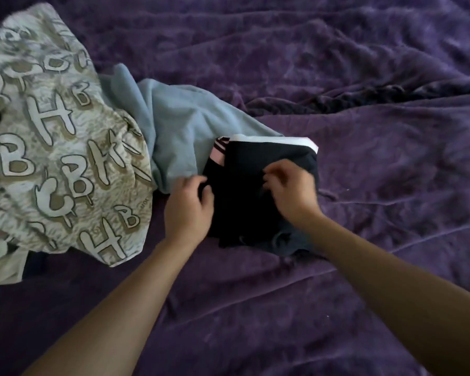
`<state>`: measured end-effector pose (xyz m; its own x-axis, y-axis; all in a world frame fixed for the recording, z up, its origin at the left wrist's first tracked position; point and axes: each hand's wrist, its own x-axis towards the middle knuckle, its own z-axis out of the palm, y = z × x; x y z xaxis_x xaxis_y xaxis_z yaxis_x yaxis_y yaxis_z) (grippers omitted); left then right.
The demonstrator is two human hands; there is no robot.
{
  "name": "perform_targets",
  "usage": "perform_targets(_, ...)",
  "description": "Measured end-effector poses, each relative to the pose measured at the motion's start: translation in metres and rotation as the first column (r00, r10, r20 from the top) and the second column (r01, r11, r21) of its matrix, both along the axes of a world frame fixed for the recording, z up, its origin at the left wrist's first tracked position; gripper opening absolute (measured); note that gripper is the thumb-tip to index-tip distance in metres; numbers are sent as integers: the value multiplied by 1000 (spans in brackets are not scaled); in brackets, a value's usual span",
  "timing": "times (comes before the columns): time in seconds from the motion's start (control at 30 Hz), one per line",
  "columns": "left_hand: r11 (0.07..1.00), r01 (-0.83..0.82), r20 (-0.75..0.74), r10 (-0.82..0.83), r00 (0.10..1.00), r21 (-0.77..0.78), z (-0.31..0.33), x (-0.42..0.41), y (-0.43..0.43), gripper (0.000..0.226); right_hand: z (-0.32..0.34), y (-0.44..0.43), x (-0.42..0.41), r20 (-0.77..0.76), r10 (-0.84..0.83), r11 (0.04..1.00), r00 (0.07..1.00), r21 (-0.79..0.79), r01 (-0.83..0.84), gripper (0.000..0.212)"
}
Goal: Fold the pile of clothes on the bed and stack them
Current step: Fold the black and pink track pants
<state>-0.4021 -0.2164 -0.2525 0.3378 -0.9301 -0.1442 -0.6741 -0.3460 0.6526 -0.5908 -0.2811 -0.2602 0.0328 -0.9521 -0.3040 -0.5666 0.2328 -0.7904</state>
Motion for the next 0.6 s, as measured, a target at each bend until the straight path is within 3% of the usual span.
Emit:
perform_targets(0.07,997,55,53,-53,997,-49,3,-16,-30,36,8,-16,-37,-281,-66,977,957,-212,5,22)
perform_targets(0.13,993,116,105,-118,987,26,-2,-28,-59,63,5,-39,-65,-496,-50,992,867,-126,-16,43)
perform_targets(0.2,969,98,88,-121,989,228,-14,-32,-84,93,-5,-59,-79,-487,19,994,873,107,38,71)
perform_targets(0.27,929,84,102,-129,986,359,-29,-33,-99,107,-17,-64,-75,-278,-53,952,959,277,133,89)
perform_targets(0.33,942,80,163,-139,977,326,-39,-31,-105,102,-34,-53,-60,-272,-62,949,960,282,141,93)
perform_targets(0.43,979,123,308,-168,936,161,-44,-28,-96,86,-51,-15,-30,-502,12,1000,865,14,-6,76)
perform_targets(0.53,914,402,507,-326,798,-46,-49,-31,-70,61,-54,22,-19,-627,112,959,771,-136,-250,67)
perform_targets(0.6,859,510,524,-452,722,38,-59,-30,-53,54,-60,43,-27,-660,201,936,724,-87,-340,70)
